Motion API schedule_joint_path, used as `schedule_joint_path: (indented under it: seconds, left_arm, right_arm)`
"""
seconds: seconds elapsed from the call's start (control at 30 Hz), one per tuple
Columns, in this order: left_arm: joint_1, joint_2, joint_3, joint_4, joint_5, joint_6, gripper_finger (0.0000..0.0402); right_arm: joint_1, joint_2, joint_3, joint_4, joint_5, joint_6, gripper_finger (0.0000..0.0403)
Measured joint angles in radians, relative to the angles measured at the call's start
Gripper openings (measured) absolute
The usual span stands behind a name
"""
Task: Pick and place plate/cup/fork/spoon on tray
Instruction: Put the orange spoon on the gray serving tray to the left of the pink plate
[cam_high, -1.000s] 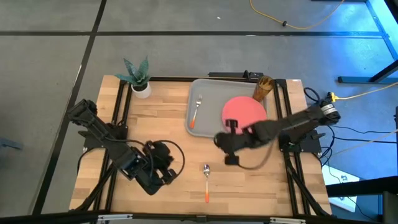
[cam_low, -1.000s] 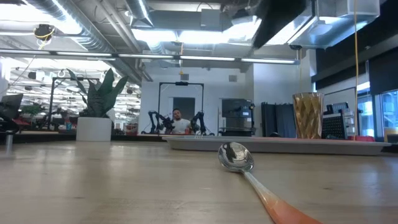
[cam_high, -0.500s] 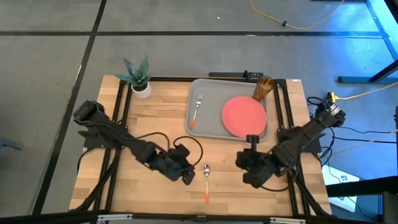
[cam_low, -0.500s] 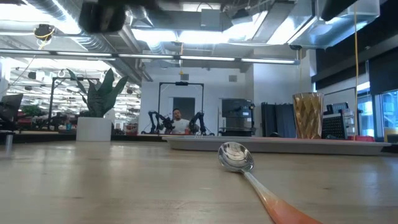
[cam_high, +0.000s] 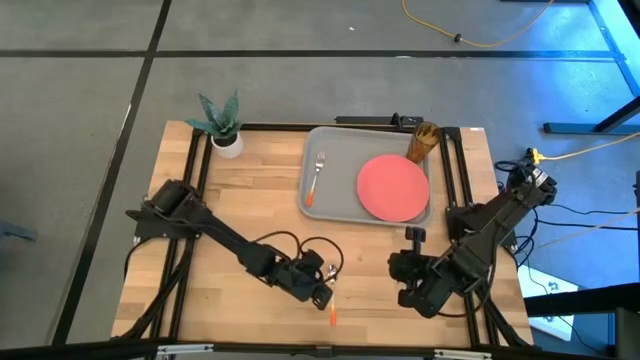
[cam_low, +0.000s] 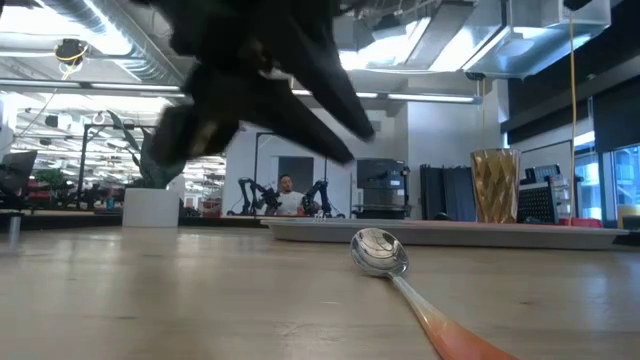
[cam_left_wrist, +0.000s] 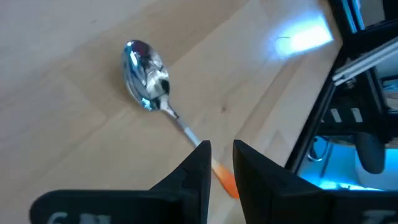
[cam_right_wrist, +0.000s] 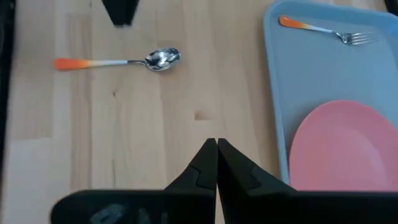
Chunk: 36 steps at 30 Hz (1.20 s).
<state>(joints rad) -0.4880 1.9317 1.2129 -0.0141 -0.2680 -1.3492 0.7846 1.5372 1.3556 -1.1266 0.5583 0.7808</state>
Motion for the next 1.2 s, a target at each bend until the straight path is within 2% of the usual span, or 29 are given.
schedule_joint_path:
  seconds: [0.2, 0.43, 0.73, 0.87, 1.2]
  left_arm:
    - [0.009, 0.034, 0.001, 0.016, -0.031, 0.130, 0.0061]
    - [0.049, 0.034, 0.001, 0.009, -0.047, 0.300, 0.0061]
    - [0.160, 0.034, 0.001, -0.084, 0.037, 0.399, 0.0061]
    - [0.199, 0.034, 0.001, -0.086, 0.148, 0.429, 0.0061]
    - [0.215, 0.033, 0.001, -0.135, 0.194, 0.464, 0.0061]
  right_arm:
    - [0.012, 0.000, -0.029, 0.084, -0.003, 0.003, 0.0004]
    - [0.006, 0.000, -0.152, 0.250, -0.032, 0.002, 0.0004]
    - [0.003, 0.000, -0.185, 0.327, -0.071, -0.001, 0.0004]
    - [0.003, 0.001, -0.185, 0.326, -0.095, -0.006, 0.0004]
    - [0.003, 0.001, -0.185, 0.324, -0.108, -0.032, 0.0004]
